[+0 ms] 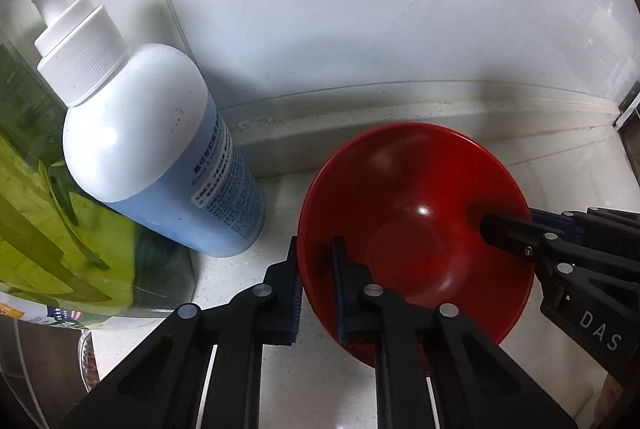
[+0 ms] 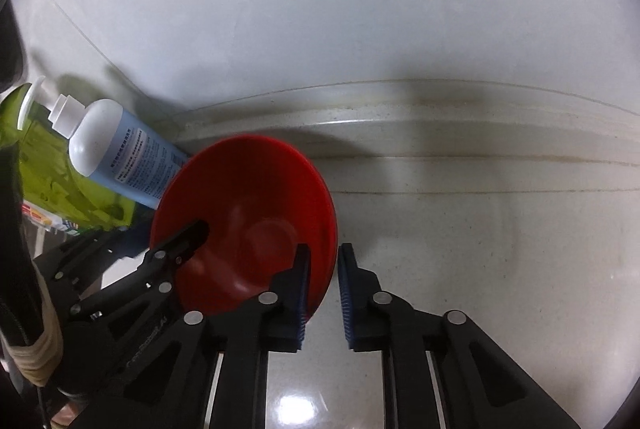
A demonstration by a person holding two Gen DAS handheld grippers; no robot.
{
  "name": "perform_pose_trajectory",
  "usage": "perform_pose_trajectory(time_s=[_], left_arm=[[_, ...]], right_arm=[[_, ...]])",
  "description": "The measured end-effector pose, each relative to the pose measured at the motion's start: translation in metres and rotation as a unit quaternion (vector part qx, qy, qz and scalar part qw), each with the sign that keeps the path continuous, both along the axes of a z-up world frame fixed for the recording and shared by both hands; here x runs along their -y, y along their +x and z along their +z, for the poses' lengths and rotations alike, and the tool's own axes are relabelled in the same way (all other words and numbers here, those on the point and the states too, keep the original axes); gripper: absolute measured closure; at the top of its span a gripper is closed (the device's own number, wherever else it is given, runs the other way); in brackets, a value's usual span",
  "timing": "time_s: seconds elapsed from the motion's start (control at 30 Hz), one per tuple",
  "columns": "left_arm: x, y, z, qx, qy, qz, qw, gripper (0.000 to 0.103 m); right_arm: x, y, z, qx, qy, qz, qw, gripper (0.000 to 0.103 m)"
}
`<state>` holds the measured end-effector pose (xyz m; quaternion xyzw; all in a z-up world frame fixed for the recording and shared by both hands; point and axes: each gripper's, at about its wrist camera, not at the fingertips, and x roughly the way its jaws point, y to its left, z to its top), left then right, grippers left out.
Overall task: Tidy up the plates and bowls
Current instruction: 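Close the right tool on the red bowl rim and lift it, then carry the red bowl over the pink bowl and lower it in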
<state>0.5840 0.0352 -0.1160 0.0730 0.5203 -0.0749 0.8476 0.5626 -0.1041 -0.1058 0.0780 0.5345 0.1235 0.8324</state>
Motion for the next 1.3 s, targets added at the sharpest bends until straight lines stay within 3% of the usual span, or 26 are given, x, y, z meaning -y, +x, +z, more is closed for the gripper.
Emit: perform_pose_trajectory(time_s=[0.23, 0.47, 0.83, 1.3], left_arm=[[-0.004, -0.003, 0.005, -0.004, -0.014, 0.003, 0.9999, 0.089], [-0.010, -0.020, 0.031, 0.006, -0.043, -0.012, 0.9990, 0.089], [-0.006, -0.082, 0.085, 0.035, -0.079, -0.049, 0.9951, 0.089], [0.045, -0.173, 0.110, 0.055, -0.096, -0.122, 0.9864, 0.089]], right_arm=[[-0.002, -0.002, 0.002, -0.002, -0.009, -0.003, 1.000, 0.091], [0.000, -0.027, 0.019, 0.003, -0.009, -0.004, 1.000, 0.091], [0.015, -0.092, 0.063, 0.036, -0.017, -0.023, 0.999, 0.091], [0.033, -0.173, 0.081, 0.055, -0.011, -0.063, 0.996, 0.090]])
